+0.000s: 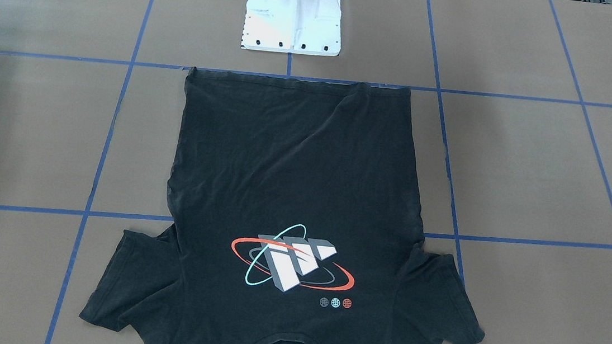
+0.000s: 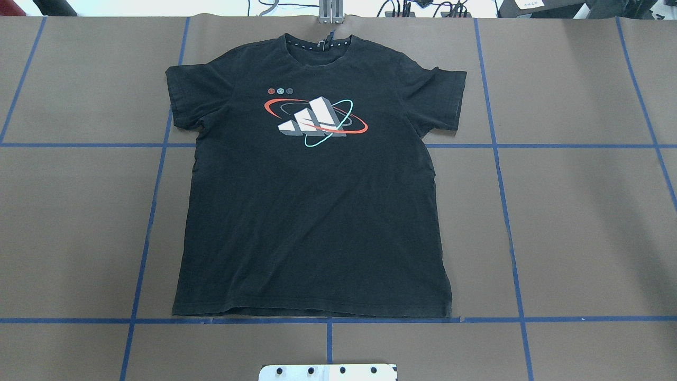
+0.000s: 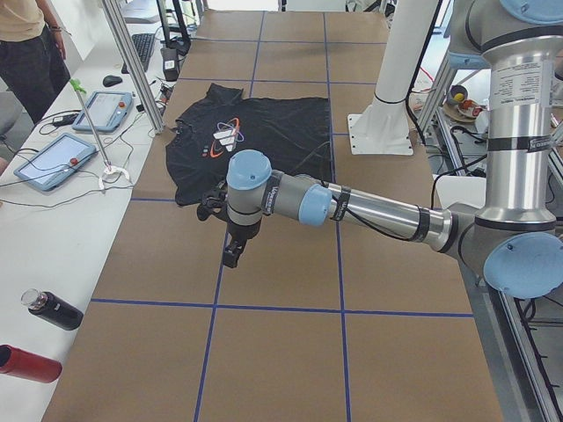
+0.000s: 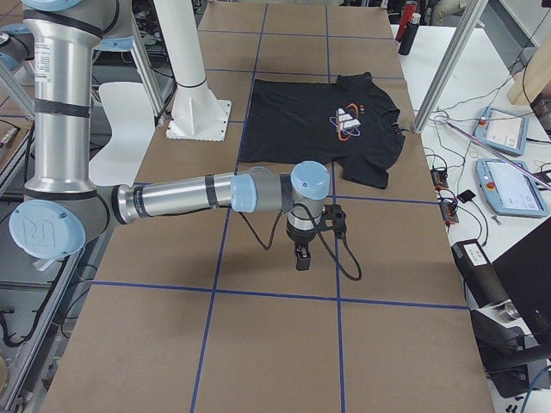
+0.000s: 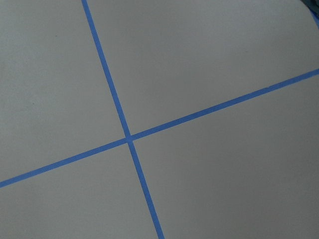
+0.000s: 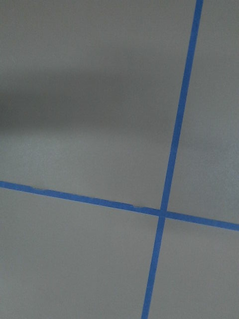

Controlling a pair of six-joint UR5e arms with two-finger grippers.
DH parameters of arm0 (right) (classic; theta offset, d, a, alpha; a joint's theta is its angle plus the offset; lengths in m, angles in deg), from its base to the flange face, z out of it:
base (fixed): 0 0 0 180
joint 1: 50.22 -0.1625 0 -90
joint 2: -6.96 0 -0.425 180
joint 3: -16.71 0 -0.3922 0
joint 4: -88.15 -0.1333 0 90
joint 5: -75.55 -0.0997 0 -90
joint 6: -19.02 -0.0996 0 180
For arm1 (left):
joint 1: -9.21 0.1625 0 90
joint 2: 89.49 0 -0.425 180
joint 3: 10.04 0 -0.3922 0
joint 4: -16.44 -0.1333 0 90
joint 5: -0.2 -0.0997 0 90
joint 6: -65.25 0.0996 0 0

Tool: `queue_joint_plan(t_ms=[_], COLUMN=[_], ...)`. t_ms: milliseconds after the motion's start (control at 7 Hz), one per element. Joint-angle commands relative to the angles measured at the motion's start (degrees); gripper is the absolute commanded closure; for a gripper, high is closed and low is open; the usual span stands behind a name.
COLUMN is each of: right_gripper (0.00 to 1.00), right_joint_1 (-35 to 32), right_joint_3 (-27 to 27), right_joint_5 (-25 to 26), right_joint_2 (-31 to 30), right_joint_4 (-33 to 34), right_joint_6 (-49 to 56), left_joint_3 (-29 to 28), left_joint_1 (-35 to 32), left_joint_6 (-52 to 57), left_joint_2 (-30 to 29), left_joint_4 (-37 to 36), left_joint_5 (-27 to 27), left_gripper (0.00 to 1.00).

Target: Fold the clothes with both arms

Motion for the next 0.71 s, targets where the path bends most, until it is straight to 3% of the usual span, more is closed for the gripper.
queue_joint_plan(t_ms=[0, 571], right_gripper=[0.00, 0.00], right_joint_1=[0.0, 0.5], right_joint_3=[-0.1, 0.2], right_joint_5=[0.0, 0.0], right_joint_2=[0.1, 0.4], right_joint_4=[0.0, -0.2], right_joint_6=[0.0, 0.1], left_joint_3=[0.3, 0.5], left_joint_1=[0.0, 0.0], left_joint_6=[-0.3, -0.4], left_joint_2=[-0.3, -0.2], left_joint_4=[0.6, 1.1], left_joint_5=[0.1, 4.2], left_gripper=[0.01, 0.01])
